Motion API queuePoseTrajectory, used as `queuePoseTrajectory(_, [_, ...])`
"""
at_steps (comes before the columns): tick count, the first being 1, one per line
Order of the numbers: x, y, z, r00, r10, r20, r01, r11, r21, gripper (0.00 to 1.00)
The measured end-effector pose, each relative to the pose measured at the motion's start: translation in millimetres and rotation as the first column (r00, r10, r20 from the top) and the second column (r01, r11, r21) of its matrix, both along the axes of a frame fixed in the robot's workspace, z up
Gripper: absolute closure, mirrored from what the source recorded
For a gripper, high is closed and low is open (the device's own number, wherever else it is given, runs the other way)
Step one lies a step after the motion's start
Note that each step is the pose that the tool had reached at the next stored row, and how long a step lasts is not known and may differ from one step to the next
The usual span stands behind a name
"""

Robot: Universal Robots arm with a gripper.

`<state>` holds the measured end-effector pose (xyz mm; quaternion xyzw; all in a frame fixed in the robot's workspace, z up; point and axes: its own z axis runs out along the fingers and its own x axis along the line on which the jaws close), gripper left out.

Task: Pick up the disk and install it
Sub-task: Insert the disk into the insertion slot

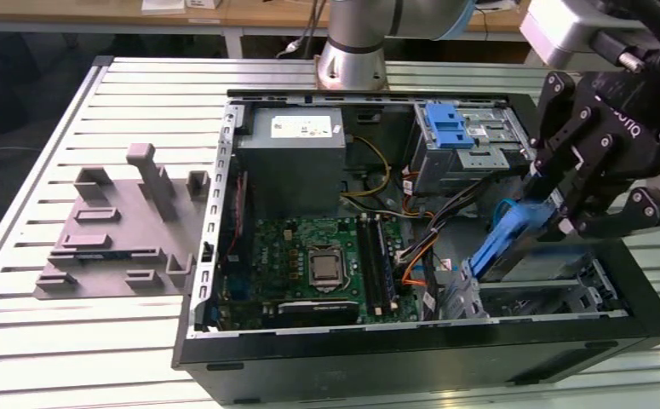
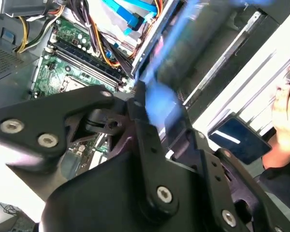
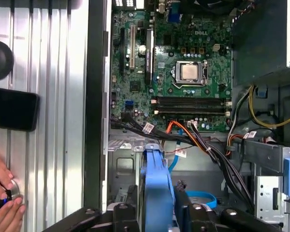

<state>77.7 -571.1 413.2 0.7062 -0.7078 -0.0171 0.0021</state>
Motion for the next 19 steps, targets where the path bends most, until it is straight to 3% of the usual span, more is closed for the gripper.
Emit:
queuePoseTrajectory(1, [0.0,0.0,-1.0,1.0000,0.000,0.0000,0.000,1.0000,0.0000,0.62])
queuePoseTrajectory(2, [0.0,0.0,-2.1,1.0000,0.000,0.0000,0.000,1.0000,0.0004,0.56])
queuePoseTrajectory(7, [0.0,-0.1,-7.6,1.0000,0.000,-0.0001,0.000,1.0000,0.0003,0.57])
queuePoseTrajectory(14, [0.0,-0.1,-13.3,1.0000,0.000,0.0022,0.000,1.0000,0.0001,0.87])
queuePoseTrajectory(19, [0.0,-0.1,-20.7,1.0000,0.000,0.0061,0.000,1.0000,0.0002,0.89])
